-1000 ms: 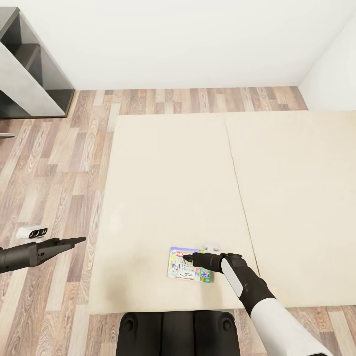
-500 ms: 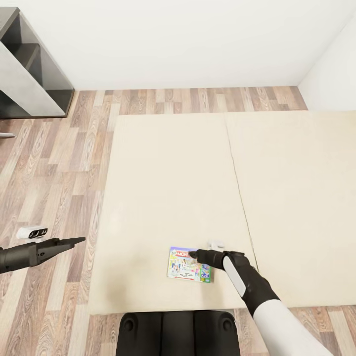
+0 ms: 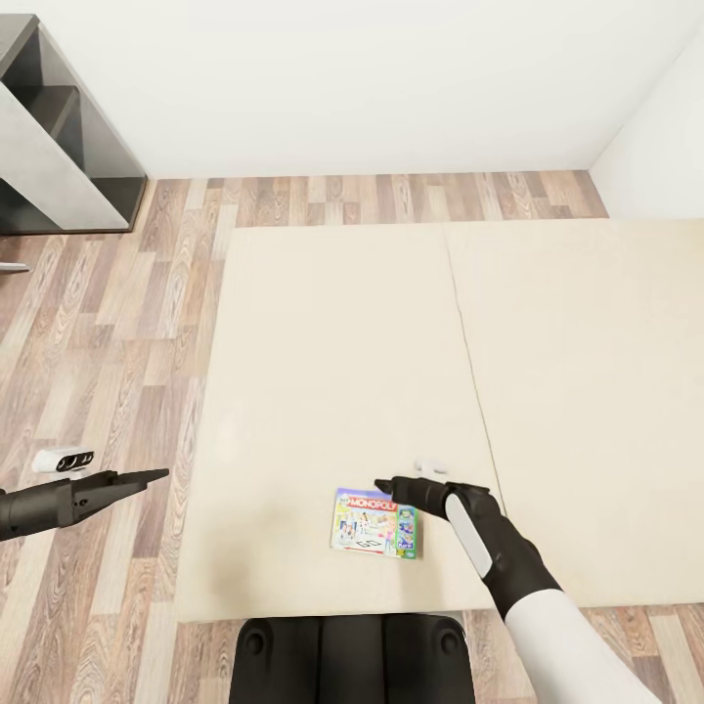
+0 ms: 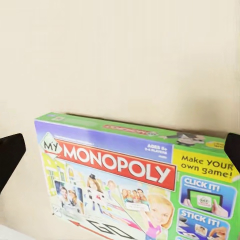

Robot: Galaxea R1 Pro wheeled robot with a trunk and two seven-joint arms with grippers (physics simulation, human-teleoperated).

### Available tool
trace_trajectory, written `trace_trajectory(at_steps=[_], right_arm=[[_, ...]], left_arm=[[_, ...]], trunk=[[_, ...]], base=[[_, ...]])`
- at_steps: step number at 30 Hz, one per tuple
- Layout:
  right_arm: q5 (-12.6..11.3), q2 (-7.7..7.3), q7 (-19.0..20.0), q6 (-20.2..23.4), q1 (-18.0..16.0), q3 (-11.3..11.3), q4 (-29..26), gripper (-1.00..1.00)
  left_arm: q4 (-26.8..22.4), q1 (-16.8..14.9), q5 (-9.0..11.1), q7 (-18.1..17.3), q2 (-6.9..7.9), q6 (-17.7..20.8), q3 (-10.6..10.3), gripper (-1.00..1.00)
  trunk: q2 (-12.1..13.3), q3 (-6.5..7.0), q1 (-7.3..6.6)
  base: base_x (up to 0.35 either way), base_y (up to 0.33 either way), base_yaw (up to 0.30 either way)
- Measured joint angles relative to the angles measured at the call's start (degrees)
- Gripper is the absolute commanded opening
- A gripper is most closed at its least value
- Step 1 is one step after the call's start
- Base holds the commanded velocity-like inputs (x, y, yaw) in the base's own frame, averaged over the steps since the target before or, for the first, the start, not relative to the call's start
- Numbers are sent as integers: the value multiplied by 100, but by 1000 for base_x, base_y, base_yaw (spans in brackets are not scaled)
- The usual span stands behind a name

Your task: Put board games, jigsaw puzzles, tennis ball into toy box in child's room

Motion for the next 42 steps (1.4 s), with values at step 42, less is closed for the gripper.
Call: trace_trajectory(at_steps=[42], right_arm=[[-64,-353,-20,-92,87,-33,218,100]], left_arm=[[43,-2,1,0,0,0,0,100]], trunk=[[0,0,0]], base=[[0,0,0]])
